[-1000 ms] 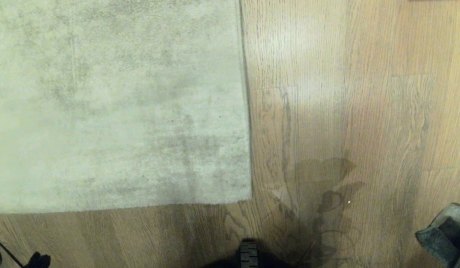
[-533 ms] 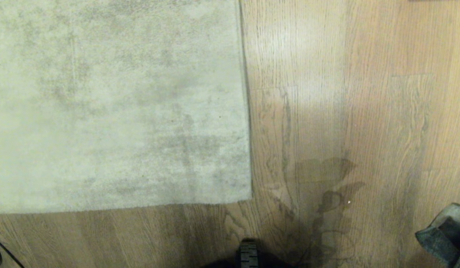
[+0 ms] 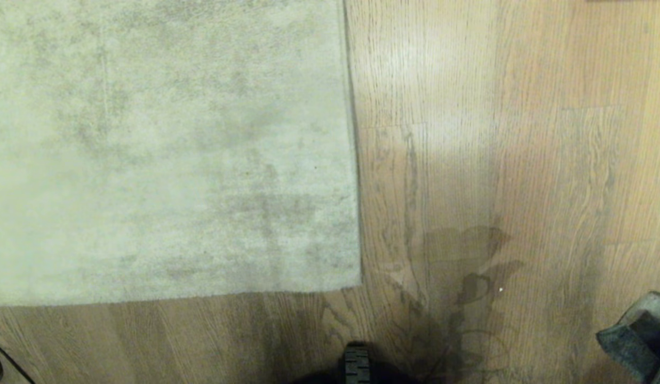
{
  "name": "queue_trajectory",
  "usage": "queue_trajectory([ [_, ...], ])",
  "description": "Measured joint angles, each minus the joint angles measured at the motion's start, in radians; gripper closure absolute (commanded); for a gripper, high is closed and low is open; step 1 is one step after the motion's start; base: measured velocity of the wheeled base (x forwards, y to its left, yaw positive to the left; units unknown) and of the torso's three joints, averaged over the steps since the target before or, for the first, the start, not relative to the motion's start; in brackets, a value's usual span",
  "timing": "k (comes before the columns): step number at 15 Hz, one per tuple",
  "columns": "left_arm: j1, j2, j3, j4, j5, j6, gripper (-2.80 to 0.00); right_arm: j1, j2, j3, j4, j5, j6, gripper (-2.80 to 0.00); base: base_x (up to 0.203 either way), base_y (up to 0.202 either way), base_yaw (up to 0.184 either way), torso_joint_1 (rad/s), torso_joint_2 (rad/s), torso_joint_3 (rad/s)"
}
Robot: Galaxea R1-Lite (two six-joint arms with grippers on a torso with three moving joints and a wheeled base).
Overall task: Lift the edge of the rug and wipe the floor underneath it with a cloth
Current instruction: Put down the rag
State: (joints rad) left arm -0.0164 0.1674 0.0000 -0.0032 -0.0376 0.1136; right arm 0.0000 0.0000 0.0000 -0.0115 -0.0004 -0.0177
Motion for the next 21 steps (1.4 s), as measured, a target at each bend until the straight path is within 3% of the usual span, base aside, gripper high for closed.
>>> queue_trajectory([
  [4, 0.011, -0.127, 0.0, 0.006, 0.021, -0.095, 0.0, 0.0, 0.0, 0.0, 0.0, 0.0, 0.0, 0.0, 0.0, 0.0, 0.0, 0.0, 0.0, 0.0],
  [21, 0.013, -0.167, 0.0, 0.005, 0.024, -0.105, 0.0, 0.0, 0.0, 0.0, 0.0, 0.0, 0.0, 0.0, 0.0, 0.0, 0.0, 0.0, 0.0, 0.0],
])
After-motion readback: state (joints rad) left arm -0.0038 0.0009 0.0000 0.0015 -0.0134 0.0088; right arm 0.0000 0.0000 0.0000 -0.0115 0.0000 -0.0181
